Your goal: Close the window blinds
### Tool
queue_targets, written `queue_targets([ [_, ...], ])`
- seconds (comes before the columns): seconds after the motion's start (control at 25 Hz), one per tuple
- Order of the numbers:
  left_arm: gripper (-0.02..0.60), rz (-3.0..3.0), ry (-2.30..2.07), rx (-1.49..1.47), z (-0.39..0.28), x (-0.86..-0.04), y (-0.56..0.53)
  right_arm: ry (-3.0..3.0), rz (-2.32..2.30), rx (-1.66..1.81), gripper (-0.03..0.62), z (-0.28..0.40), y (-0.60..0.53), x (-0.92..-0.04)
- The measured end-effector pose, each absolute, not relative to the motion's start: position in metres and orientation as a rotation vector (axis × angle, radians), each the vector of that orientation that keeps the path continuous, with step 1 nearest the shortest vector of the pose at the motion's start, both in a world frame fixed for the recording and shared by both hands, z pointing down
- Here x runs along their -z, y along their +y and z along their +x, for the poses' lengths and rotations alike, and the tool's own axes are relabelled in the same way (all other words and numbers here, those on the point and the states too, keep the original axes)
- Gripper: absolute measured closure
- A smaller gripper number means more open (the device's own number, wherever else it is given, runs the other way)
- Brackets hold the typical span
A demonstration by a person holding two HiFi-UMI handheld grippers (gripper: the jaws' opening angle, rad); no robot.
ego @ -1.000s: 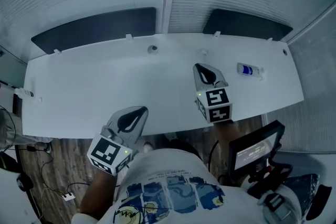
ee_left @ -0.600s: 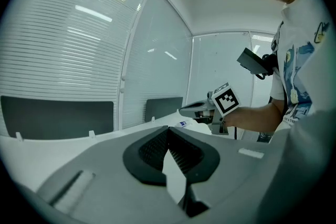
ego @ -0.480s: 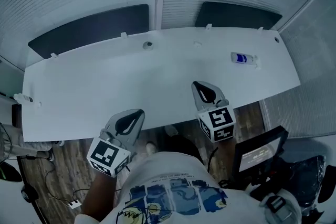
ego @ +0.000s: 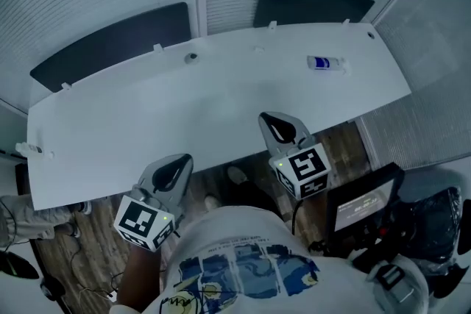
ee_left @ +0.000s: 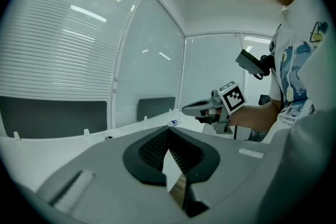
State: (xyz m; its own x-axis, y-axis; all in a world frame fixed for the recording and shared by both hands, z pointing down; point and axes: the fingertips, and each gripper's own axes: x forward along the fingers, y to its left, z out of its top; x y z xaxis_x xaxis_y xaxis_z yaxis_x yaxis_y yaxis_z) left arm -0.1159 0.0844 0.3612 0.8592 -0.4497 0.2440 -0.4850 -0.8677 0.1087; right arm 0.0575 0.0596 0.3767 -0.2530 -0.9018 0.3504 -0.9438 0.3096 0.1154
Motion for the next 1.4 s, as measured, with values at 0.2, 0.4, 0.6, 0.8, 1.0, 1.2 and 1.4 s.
queue_targets([
  [0.2, 0.578, 2.880, -0.730, -0.310, -0.114, -0.360, 0.097, -2.262, 1.620, -0.140, 0.591, 0.052, 0.075, -0.371],
  [0.4, 0.578, 2.875, -0.716, -0.342, -0.106, -0.359, 0.103, -2.282, 1.607, -0.128, 0.591, 0.052, 0.084, -0.366],
  [0.6, 0.578, 2.880, -0.686, -0.348, -0.101, -0.363, 0.110, -2.298, 1.620, -0.098, 0.592, 0.050, 0.086, -0.360],
  [0.8, 0.578, 2.884, -0.685, -0.342, -0.100, -0.363, 0.111, -2.328, 1.609, -0.094, 0.592, 0.047, 0.088, -0.360],
  [1.0, 0.578, 2.881, -0.689, -0.347, -0.098, -0.362, 0.111, -2.329, 1.597, -0.085, 0.591, 0.047, 0.091, -0.361],
  [1.2, 0.578, 2.887, -0.679, -0.341, -0.099, -0.366, 0.108, -2.329, 1.595, -0.086, 0.591, 0.044, 0.088, -0.358],
  [1.4, 0.578, 2.882, -0.678, -0.340, -0.101, -0.367, 0.106, -2.306, 1.582, -0.113, 0.592, 0.039, 0.085, -0.358],
])
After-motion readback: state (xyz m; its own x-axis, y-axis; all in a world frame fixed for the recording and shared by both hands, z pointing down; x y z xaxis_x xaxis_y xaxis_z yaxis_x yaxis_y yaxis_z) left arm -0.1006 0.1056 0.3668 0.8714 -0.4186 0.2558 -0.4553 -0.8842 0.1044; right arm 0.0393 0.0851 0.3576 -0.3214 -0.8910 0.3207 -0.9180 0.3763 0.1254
